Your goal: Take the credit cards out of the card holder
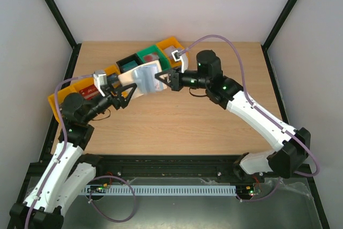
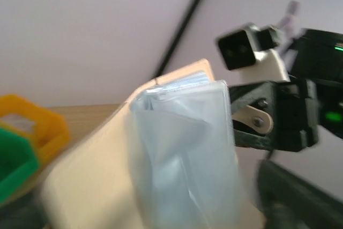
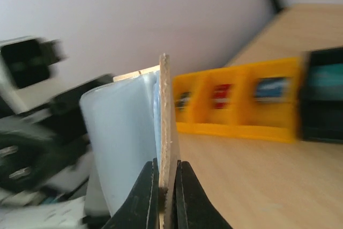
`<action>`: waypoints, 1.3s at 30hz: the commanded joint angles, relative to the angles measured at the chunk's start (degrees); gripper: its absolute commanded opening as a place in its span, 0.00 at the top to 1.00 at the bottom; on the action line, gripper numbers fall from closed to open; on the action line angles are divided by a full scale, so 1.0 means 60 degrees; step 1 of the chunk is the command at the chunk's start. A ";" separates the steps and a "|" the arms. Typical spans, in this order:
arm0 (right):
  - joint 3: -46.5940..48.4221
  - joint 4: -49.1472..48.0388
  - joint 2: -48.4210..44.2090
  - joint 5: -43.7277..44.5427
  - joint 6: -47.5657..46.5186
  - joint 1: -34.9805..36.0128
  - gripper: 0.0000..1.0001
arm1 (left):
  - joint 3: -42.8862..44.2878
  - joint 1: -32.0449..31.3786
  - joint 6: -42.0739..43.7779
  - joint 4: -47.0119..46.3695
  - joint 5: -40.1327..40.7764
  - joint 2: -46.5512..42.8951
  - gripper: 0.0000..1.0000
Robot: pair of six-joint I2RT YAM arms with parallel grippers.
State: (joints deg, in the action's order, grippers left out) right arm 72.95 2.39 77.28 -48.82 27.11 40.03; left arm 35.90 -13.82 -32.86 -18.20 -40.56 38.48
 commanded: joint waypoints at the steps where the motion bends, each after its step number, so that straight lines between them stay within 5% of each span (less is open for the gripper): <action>1: 0.1104 0.3651 0.0367 0.6132 -0.0606 -0.0205 0.98 | 0.0199 0.0258 0.0849 0.1830 0.3493 -0.0107 0.01; 5: 0.2793 0.7592 0.2137 1.1944 -0.0754 0.0531 0.99 | 0.0180 0.0357 0.1474 0.2242 0.3887 -0.0182 0.02; 7: 0.3461 0.8461 0.2793 1.2542 -0.1067 0.0849 0.98 | 0.0125 0.0356 0.1348 0.2187 0.3374 -0.0202 0.06; 10: 0.3483 0.7258 0.2644 0.9590 -0.1531 0.0887 0.98 | -0.0055 0.0283 0.0950 0.1727 0.2502 -0.0171 0.19; 14: 0.2453 0.4450 0.1802 0.5244 -0.1075 0.0852 0.98 | -0.0043 -0.0082 0.0897 0.1207 0.1165 -0.0137 0.54; 18: 0.1706 0.2618 0.1586 0.2908 -0.0445 0.0853 0.98 | -0.0005 -0.0418 0.0705 0.0805 -0.0077 -0.0007 0.67; 23: 0.1506 0.2332 0.1465 0.2286 -0.0533 0.0848 0.98 | -0.0180 -0.0697 0.0411 0.0232 -0.1130 0.0166 0.66; 31: 0.0601 0.0744 0.0363 0.0263 -0.0721 0.0858 0.98 | -0.0535 -0.0235 -0.1268 0.0135 -0.0588 0.0652 0.59; 39: 0.0235 -0.0445 0.0076 -0.1042 -0.0472 0.0817 0.98 | -0.0625 -0.0116 -0.2153 -0.1483 -0.1491 0.0685 0.54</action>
State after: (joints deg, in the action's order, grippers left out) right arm 75.09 9.08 79.46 -46.13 23.24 44.58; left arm 32.51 -14.83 -41.60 -20.64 -46.24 42.65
